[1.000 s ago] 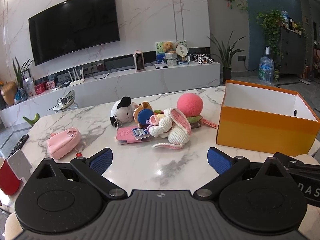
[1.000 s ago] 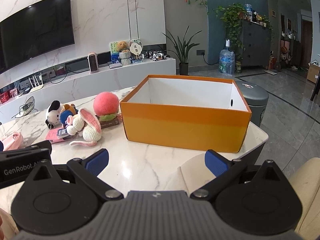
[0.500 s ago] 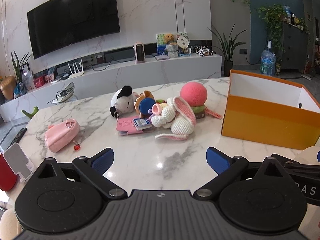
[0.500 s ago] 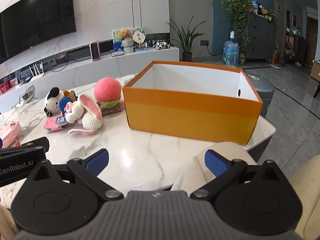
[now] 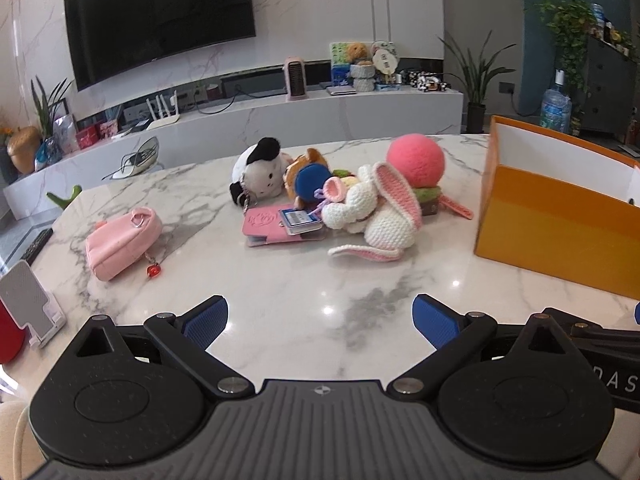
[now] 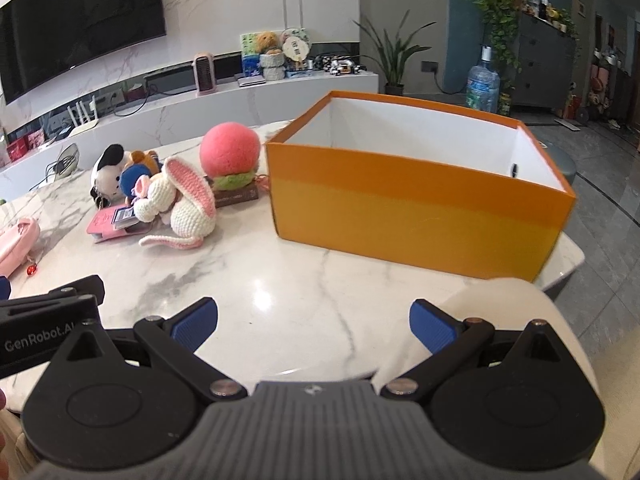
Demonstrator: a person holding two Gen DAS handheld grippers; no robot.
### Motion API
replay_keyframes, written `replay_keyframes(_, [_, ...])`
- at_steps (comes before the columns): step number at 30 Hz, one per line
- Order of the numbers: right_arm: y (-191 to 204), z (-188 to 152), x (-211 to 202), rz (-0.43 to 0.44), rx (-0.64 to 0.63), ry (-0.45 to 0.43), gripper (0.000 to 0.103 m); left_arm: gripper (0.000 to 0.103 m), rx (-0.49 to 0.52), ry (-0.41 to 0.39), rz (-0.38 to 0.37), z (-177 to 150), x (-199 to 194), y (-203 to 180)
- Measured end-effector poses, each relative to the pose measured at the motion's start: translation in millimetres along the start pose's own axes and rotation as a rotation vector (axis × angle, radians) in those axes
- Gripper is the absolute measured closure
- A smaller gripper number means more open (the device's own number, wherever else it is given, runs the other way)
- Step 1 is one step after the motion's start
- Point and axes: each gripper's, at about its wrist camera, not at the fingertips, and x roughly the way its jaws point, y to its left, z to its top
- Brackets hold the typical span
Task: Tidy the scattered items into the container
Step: 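Move both tools toward the pile of plush toys on the table, then grasp the crocheted bunny with the right tool while the left tool grasps the brown bear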
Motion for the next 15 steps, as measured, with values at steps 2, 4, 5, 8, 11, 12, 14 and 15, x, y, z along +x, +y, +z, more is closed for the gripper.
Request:
replay_keyframes(2, [5, 3, 7, 0.02, -0.022, -0.001, 0.0, 0.0, -0.01, 0.009, 0.008, 1, 8, 4])
replay_keyframes(4, [9, 6, 14, 0.043, -0.047, -0.002, 0.0, 0.0, -0.02, 0.018, 0.016, 3, 16, 8])
replay_keyframes(5, [12, 7, 18, 0.055, -0.06, -0.002, 0.0, 0.0, -0.024, 0.022, 0.019, 3, 20, 10])
replay_keyframes(8, [22, 11, 29, 0.088, -0.106, -0.003, 0.001, 0.0, -0.039, 0.036, 0.031, 6, 32, 16])
replay_keyframes(11, [32, 16, 41, 0.117, -0.156, -0.009, 0.002, 0.0, -0.054, 0.049, 0.043, 8, 44, 22])
replay_keyframes(12, [36, 18, 46, 0.128, -0.175, -0.009, 0.002, 0.0, -0.059, 0.054, 0.047, 8, 48, 24])
replay_keyframes(14, [44, 22, 56, 0.148, -0.215, -0.013, 0.009, 0.0, -0.069, 0.063, 0.054, 10, 56, 28])
replay_keyframes(15, [49, 25, 61, 0.159, -0.236, -0.016, 0.011, 0.004, -0.064, 0.068, 0.059, 11, 61, 29])
